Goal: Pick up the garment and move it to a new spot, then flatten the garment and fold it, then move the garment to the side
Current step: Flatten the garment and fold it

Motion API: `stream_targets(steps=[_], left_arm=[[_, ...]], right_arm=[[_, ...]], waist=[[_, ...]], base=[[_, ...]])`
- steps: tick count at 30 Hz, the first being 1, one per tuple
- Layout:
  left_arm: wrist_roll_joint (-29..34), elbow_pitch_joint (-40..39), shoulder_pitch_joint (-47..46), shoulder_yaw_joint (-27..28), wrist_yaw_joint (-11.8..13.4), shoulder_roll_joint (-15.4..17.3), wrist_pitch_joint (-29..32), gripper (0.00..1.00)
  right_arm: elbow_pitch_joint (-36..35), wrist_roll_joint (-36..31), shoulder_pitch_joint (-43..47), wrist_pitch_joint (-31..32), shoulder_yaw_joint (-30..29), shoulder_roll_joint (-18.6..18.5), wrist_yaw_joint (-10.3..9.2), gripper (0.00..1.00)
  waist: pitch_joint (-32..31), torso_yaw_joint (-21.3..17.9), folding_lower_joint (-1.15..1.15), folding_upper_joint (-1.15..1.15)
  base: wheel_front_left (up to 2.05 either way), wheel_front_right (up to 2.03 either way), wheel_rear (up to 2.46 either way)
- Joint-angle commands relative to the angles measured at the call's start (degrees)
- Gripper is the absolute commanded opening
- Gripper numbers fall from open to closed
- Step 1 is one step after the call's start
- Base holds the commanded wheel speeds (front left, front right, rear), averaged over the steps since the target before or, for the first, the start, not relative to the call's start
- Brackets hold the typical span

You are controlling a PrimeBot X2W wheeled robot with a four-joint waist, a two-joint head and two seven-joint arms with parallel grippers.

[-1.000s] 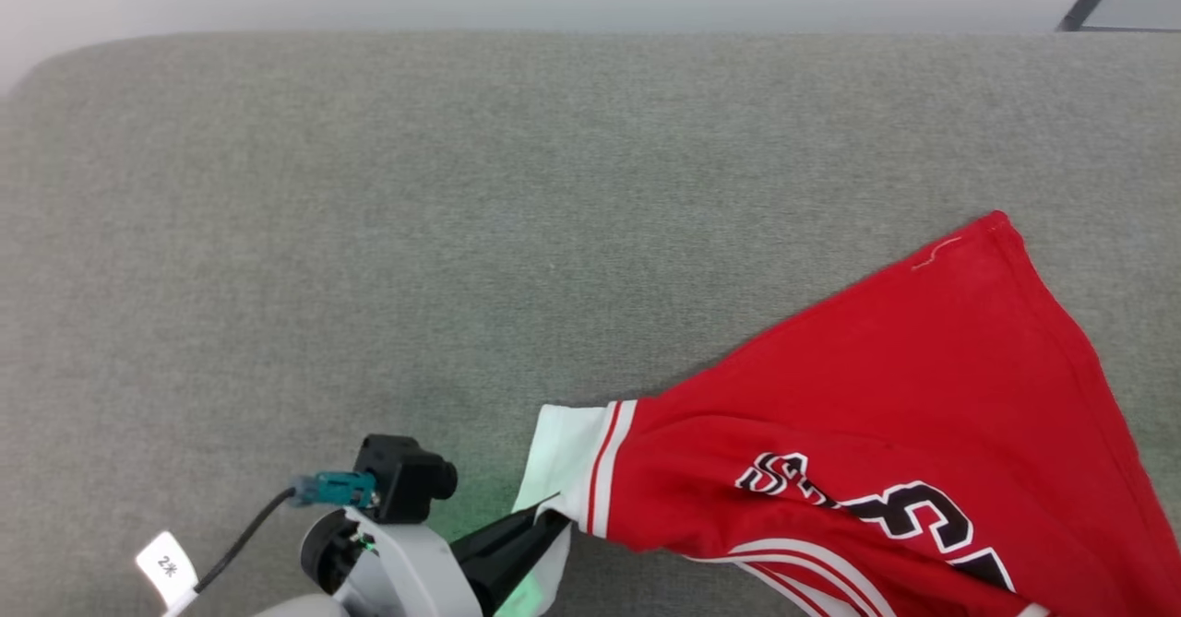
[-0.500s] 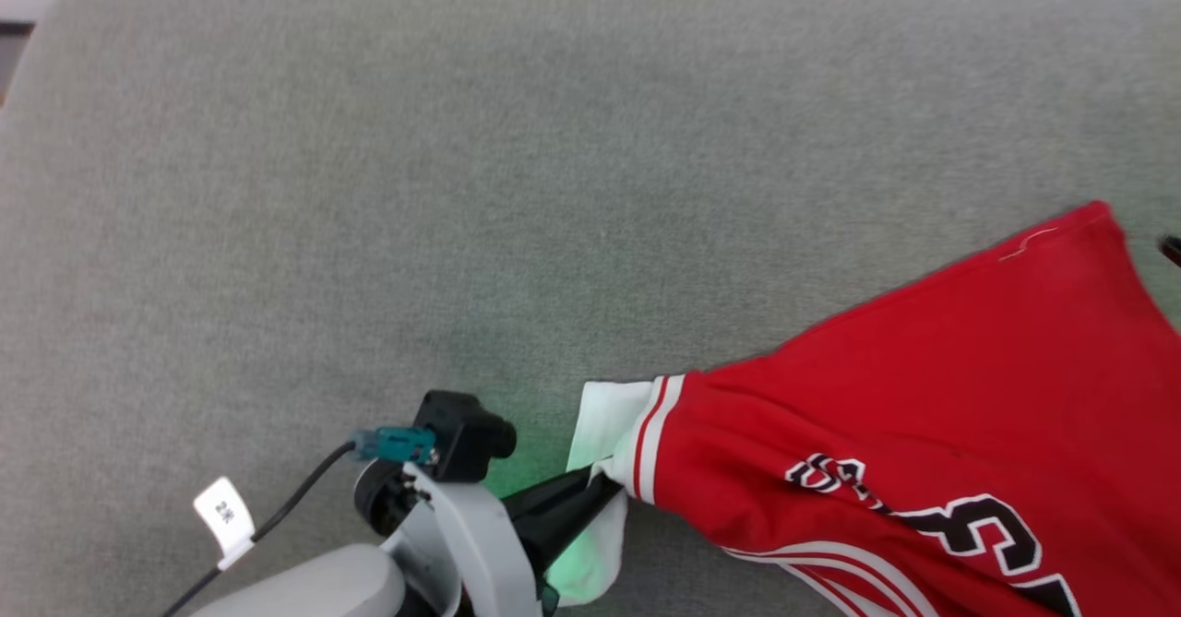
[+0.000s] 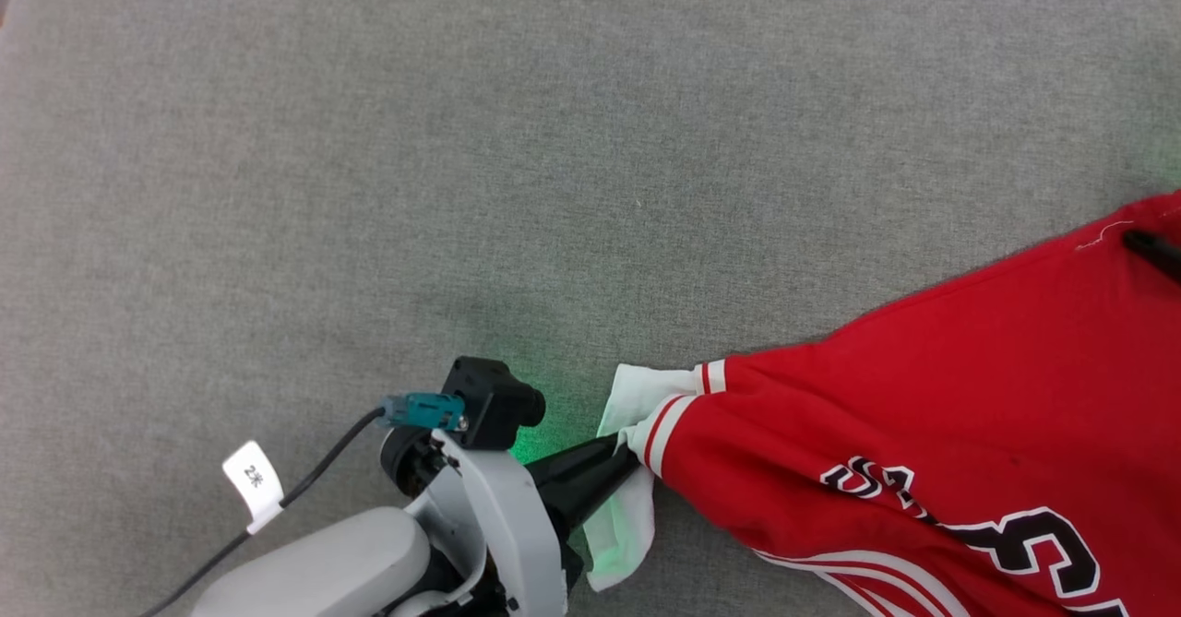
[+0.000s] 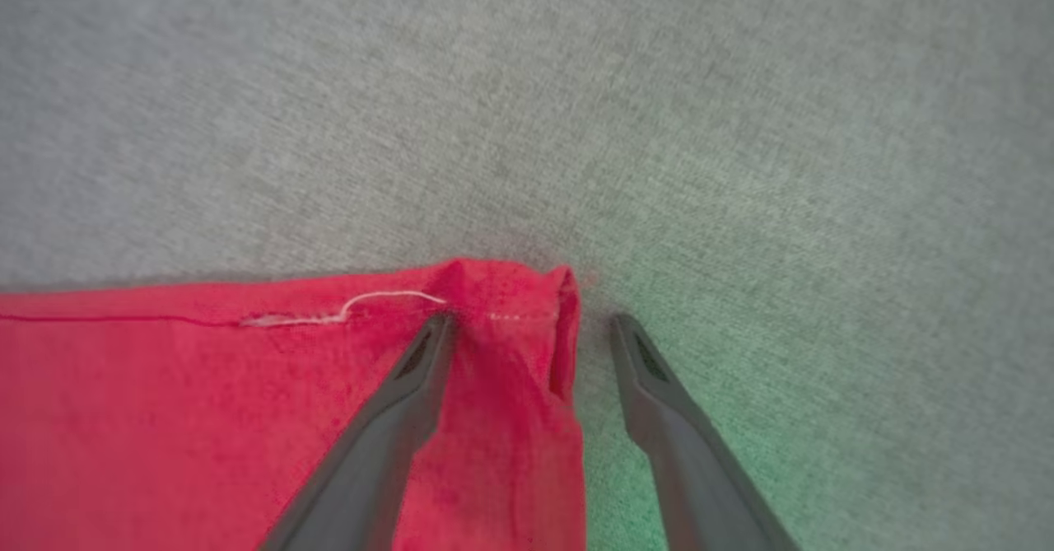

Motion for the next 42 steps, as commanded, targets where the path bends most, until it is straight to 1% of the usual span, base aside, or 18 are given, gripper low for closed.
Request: stream_targets(steps=[1, 3, 6, 9, 11, 15, 17, 20, 23, 25, 29, 33, 35, 38, 42], left_arm=[[0.13, 0.34, -0.46, 0.15, -0.33, -0.17, -0.05, 0.0], [0.14, 1.06, -0.7, 0.41, -0.47, 0.06, -0.37, 0.0], [0.79, 2.37, -1.59, 1.49, -0.56, 0.93, -1.31, 0.0], [-0.32, 3.75, -3.38, 3.51, -1.81, 1.72, -2.13, 0.0], [-0.41, 5.22, -5.8, 4.92, -2.92, 2.52, -1.83, 0.0], [-0.93, 8.88, -12.78, 8.39, -5.07, 2.94, -0.77, 0.0], [-2.27, 11.14, -17.23, 10.87, -6.05, 2.41, -0.34, 0.0], [-2.12, 16.08, -25.15, 13.72, -6.83, 1.8, 1.01, 0.0], [-0.06, 22.48, -34.18, 15.44, -7.23, 0.38, 2.15, 0.0], [2.03, 27.14, -40.35, 16.27, -7.33, -1.06, 1.78, 0.0], [6.96, 36.32, -51.69, 17.43, -7.43, -4.07, -1.55, 0.0], [10.86, 43.7, -60.47, 18.83, -6.43, -7.25, -7.61, 0.0], [10.3, 47.17, -62.39, 19.46, -6.68, -9.39, -9.08, 0.0], [10.63, 50.83, -63.92, 18.24, -7.55, -11.55, -9.52, 0.0], [8.74, 52.82, -60.56, 16.09, -8.32, -13.43, -9.71, 0.0]], right_arm=[[1.11, 0.37, 1.67, 0.13, 2.49, 1.82, -0.06, 0.0], [1.21, 1.23, 1.12, -1.34, 2.87, 2.33, -0.05, 0.0], [2.15, 2.45, -1.09, -5.46, 1.12, 2.99, -0.05, 0.0], [4.42, 2.88, -3.99, -10.09, -1.63, 3.72, -0.06, 0.0], [6.62, 2.89, -5.87, -12.77, -3.3, 4.87, -0.06, 0.0], [12.24, 1.77, -11.82, -17.64, -7.61, 7.12, -0.07, 0.0], [15.43, 1.1, -15.59, -19.7, -9.79, 8.19, -0.07, 0.0], [20.47, -0.5, -22.05, -22.54, -13.08, 9.83, -0.1, 0.0], [25.57, -2.34, -29.59, -25.99, -16.11, 11.55, -0.16, 0.0], [28.79, -4.32, -34.52, -28.7, -17.45, 12.78, -0.27, 0.0], [34.34, -7.75, -43.7, -34.18, -19.39, 14.76, -0.36, 0.0], [39.34, -10.11, -50.53, -38.96, -20.86, 15.89, -0.49, 0.0], [41.51, -10.83, -52.6, -40.35, -21.02, 16.25, -0.49, 0.0], [43.94, -11.37, -53.63, -41.13, -20.38, 16.7, -0.49, 0.0], [44.49, -10.03, -50.75, -40.5, -18.6, 17.35, -0.49, 0.0]], waist=[[0.08, -0.02, 0.0, 0.0], [-0.24, -0.36, 0.0, 0.0], [-1.11, -0.9, 0.0, 0.0], [-2.08, -1.32, 0.0, 0.0], [-2.58, -1.67, 0.0, 0.0], [-2.6, -2.59, 0.0, 0.0], [-2.18, -3.07, 0.0, 0.0], [-1.03, -3.92, 0.0, 0.0], [0.48, -4.85, 0.0, 0.0], [1.42, -5.34, 0.0, 0.0], [2.89, -6.21, 0.0, 0.0], [3.64, -6.55, 0.0, 0.0], [3.76, -6.55, 0.0, 0.0], [4.01, -6.53, 0.0, 0.0], [4.44, -6.57, 0.0, 0.0]], base=[[0.0, 0.0, 0.0], [0.0, 0.0, 0.0], [0.0, 0.0, 0.0], [0.0, 0.0, 0.0], [0.0, 0.0, 0.0], [0.0, 0.0, 0.0], [0.0, 0.0, 0.0], [0.0, 0.0, 0.0], [0.0, 0.0, 0.0], [0.0, 0.0, 0.0], [0.0, 0.0, 0.0], [0.0, 0.0, 0.0], [0.0, 0.0, 0.0], [0.0, 0.0, 0.0], [0.0, 0.0, 0.0]])
